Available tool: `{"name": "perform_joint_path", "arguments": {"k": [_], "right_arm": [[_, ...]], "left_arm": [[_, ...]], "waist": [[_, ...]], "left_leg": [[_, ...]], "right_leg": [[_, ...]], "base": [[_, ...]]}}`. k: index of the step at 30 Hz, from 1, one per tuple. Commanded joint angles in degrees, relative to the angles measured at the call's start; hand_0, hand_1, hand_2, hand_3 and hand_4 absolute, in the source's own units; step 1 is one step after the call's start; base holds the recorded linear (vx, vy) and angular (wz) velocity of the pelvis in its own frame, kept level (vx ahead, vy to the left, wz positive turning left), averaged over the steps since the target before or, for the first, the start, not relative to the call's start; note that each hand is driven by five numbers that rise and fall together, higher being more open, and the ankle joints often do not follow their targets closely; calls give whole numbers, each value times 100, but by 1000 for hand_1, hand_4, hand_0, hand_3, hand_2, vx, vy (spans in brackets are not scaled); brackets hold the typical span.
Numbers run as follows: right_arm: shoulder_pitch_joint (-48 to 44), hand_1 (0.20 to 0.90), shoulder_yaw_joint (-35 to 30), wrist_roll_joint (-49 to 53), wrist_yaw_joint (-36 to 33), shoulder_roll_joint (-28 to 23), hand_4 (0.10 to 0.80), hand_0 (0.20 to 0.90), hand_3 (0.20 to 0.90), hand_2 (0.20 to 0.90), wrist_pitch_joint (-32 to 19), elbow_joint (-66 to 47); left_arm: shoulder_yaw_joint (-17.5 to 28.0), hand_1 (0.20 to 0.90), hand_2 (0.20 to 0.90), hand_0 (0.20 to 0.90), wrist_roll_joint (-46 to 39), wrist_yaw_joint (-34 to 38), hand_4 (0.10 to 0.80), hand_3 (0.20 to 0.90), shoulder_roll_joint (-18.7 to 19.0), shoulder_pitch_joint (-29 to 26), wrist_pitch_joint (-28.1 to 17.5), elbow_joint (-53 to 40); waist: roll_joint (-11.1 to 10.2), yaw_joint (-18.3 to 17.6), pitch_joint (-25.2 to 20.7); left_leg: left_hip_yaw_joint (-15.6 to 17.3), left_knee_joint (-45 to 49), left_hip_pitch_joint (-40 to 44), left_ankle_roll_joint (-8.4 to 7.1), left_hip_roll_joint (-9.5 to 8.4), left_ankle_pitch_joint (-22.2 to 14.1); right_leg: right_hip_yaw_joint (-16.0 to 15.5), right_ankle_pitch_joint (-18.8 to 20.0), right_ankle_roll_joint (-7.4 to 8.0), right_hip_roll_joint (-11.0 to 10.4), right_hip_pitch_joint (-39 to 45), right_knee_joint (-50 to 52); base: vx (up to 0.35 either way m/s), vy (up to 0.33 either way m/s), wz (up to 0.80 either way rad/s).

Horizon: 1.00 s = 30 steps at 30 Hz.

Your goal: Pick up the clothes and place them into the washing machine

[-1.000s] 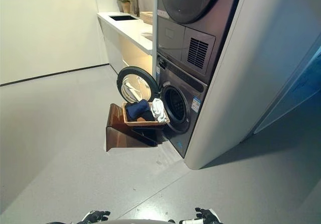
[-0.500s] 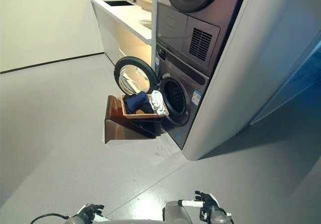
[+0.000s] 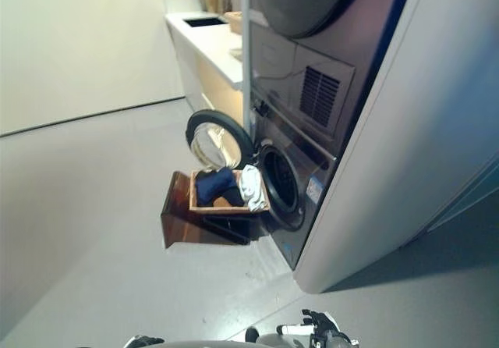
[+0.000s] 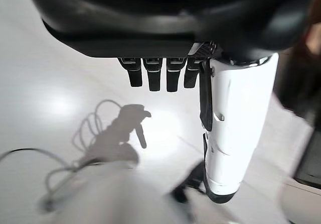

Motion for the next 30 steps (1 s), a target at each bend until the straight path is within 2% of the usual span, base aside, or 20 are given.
{"name": "perform_joint_path", "arguments": {"k": [1,2,3,4,7,8,9,11,15,16,17,18,19,22,24,25,26,27,28,30], "right_arm": [[-42,900,342,10,-151,-487,800,900,900,900,-19,-152],[-46,900,339,11,-152,-487,800,900,900,900,-21,-148],[-117,900,328,39,-233,-505,800,900,900,900,-29,-87],[-142,900,298,66,-262,-515,800,900,900,900,-36,-43],[-223,900,245,91,-291,-534,800,900,900,900,-53,99],[-237,900,239,79,-289,-540,800,900,900,900,-59,168],[-233,900,243,40,-272,-524,800,900,900,900,-83,246],[-213,900,222,-21,-247,-514,800,900,900,900,-103,263],[-162,900,158,-58,-206,-514,800,900,900,900,-101,334],[-173,900,129,-92,-178,-520,800,900,900,900,-83,414],[-157,900,157,-135,-176,-506,800,900,900,900,-82,476],[-157,900,156,-135,-176,-506,800,900,900,900,-82,476],[-180,900,150,-129,-153,-476,800,900,900,900,-86,565],[-139,900,63,-75,-102,-424,800,900,900,900,-81,634],[-160,900,-87,-18,-87,-452,800,900,900,900,-51,766],[-163,900,-139,7,-91,-456,800,900,900,900,-57,803],[-166,900,-140,7,-91,-457,800,900,900,900,-57,803],[-252,900,-263,109,-146,-488,800,900,900,900,-63,822],[-257,900,-265,110,-146,-489,800,900,900,900,-63,823],[-345,900,-353,187,-163,-537,800,900,900,900,-76,788]], "left_arm": [[25,900,900,900,-353,240,800,900,205,-491,-208,-674],[23,900,900,900,-354,241,800,900,204,-493,-206,-676],[-23,900,900,900,-468,283,800,900,180,-478,-260,-872],[-38,900,900,900,-489,313,800,900,163,-467,-277,-893],[-40,900,900,900,-456,322,800,900,130,-424,-257,-842],[-40,900,900,900,-454,329,800,900,117,-385,-261,-815],[8,900,900,900,-422,328,800,900,100,-265,-250,-706],[62,900,900,900,-364,304,800,900,77,-156,-234,-556],[102,900,900,900,-204,235,800,900,88,-4,-208,-397],[181,900,900,900,-180,207,800,900,98,88,-214,-363],[193,900,900,900,-206,210,800,900,102,107,-225,-358],[193,900,900,900,-206,210,800,900,101,107,-225,-358],[210,900,900,900,-271,220,800,900,136,76,-246,-354],[128,900,900,900,-254,205,800,900,169,33,-249,-360],[71,900,900,900,-254,164,800,900,225,-29,-275,-457],[60,900,900,900,-254,160,800,900,267,-57,-271,-498],[61,900,900,900,-254,159,800,900,265,-59,-270,-498],[-5,900,900,900,-281,178,800,900,337,-180,-265,-593],[-4,900,900,900,-281,178,800,900,336,-186,-264,-593],[-54,900,900,900,-216,201,800,900,418,-245,-248,-550]], "waist": [[-295,18,518],[-273,44,540],[-347,267,599],[-379,350,615],[-324,509,653],[-264,582,669],[-100,750,670],[0,879,638],[28,966,565],[66,1026,495],[70,1128,428],[72,1130,425],[14,1218,341],[-108,1158,241],[-268,1115,158],[-249,1097,193],[-228,1111,181],[-84,991,360],[-90,988,367],[208,872,452]], "left_leg": [[618,325,129,529,-403,1010],[638,357,140,530,-373,980],[1087,91,-455,563,-90,833],[1289,-288,-777,570,-13,792],[1441,-1165,-1247,542,30,827],[1357,-1694,-1317,528,-14,875],[1089,-3260,-1354,512,-154,1060],[1062,-4216,-1496,446,-229,1262],[1467,-4650,-1624,420,-330,1380],[1614,-4637,-1504,559,-422,1400],[1296,-4694,-1494,576,-523,1452],[1296,-4694,-1497,576,-520,1453],[910,-4608,-1458,567,-611,1509],[1015,-4510,-1361,675,-712,1385],[1117,-4342,-1133,959,-1012,958],[1092,-4331,-1006,1018,-1032,864],[1098,-4326,-1029,1012,-1003,869],[1033,-4371,-769,1111,-969,767],[1031,-4374,-768,1109,-976,770],[1053,-4690,-265,1116,-848,715]], "right_leg": [[634,147,389,-263,246,-522],[649,145,389,-232,255,-515],[688,17,343,-269,536,-539],[725,-37,372,-325,667,-607],[860,-171,430,-317,976,-753],[931,-246,464,-305,1105,-796],[1056,-445,530,-226,1431,-885],[1176,-617,533,-151,1670,-899],[1285,-882,527,-155,2017,-862],[1371,-1059,528,-185,2239,-844],[1429,-1099,536,-235,2283,-851],[1431,-1098,536,-233,2279,-850],[1502,-1178,601,-332,2374,-746],[1476,-1110,756,-551,2400,-495],[1554,-312,1113,-745,2075,640],[1556,5,1213,-695,1805,1249],[1570,28,1210,-670,1781,1243],[1400,433,1361,-405,1236,2285],[1395,415,1358,-409,1221,2320],[600,-23,1168,-553,459,2659]], "base": [[376,-321,-30],[377,-199,-50],[364,-133,-49],[366,-139,-35],[287,23,-18],[636,145,-56],[625,144,-56],[563,79,-42],[413,67,-46],[427,138,-41],[422,137,-34],[402,140,-54],[397,157,-72],[387,171,-70],[418,190,-4],[206,97,11],[243,172,10],[155,133,-1],[348,277,8],[361,230,5]]}}
